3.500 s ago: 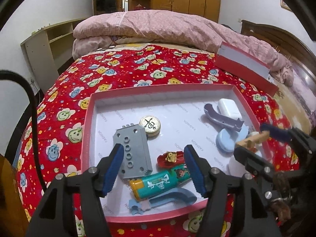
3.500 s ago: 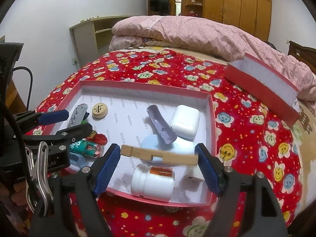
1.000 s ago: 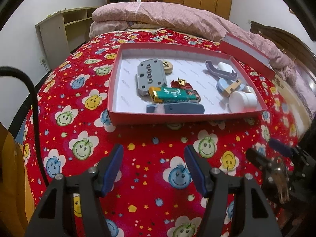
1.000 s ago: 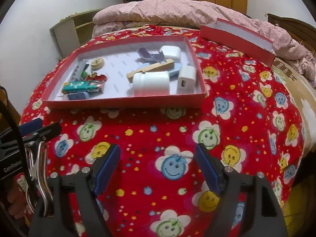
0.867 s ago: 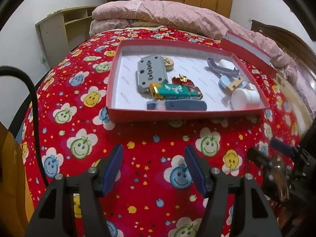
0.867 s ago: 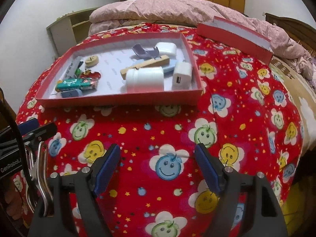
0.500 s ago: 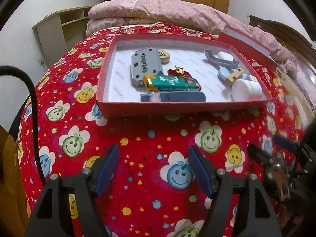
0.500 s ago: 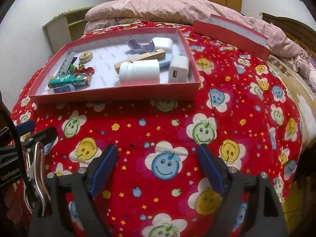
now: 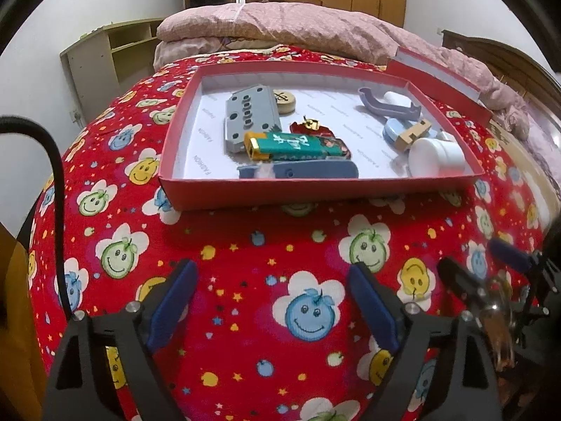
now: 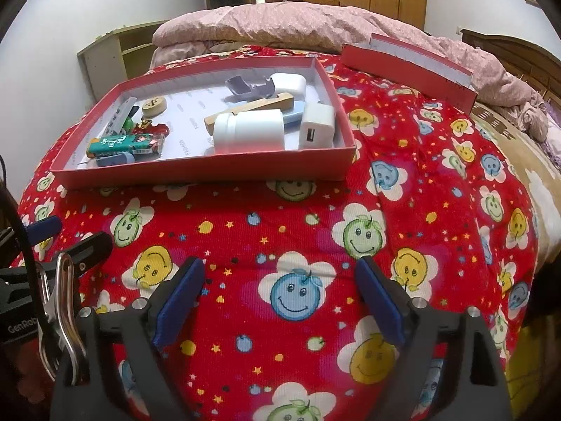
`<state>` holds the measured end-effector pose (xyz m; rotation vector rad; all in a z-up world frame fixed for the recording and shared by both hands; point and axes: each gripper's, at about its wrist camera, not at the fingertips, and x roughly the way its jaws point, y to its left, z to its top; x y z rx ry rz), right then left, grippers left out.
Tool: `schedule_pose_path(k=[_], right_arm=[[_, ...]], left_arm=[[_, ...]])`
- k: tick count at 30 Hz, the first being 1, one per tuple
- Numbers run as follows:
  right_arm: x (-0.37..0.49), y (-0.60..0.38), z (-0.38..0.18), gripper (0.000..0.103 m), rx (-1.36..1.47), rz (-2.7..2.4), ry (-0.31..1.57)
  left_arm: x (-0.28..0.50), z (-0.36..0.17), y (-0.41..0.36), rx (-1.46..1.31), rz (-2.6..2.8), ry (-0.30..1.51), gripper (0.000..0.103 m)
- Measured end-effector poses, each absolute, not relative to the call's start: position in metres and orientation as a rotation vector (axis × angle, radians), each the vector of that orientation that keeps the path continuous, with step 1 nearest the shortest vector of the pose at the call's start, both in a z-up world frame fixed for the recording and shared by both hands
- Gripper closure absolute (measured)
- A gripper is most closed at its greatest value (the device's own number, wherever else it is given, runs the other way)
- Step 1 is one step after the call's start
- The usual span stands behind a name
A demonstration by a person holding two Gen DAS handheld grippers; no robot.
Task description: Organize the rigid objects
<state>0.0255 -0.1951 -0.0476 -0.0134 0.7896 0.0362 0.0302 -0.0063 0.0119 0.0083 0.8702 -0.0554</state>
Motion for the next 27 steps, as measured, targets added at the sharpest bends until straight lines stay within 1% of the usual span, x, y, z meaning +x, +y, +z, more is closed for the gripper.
schedule_pose_path(k=[27], right_arm=[[0.0252, -0.1950, -0.0479, 0.013, -0.014, 0.036, 0.787]], left_arm=[[0.0303, 0.0100, -0.0062, 0.009, -0.046, 0.874, 0.009]])
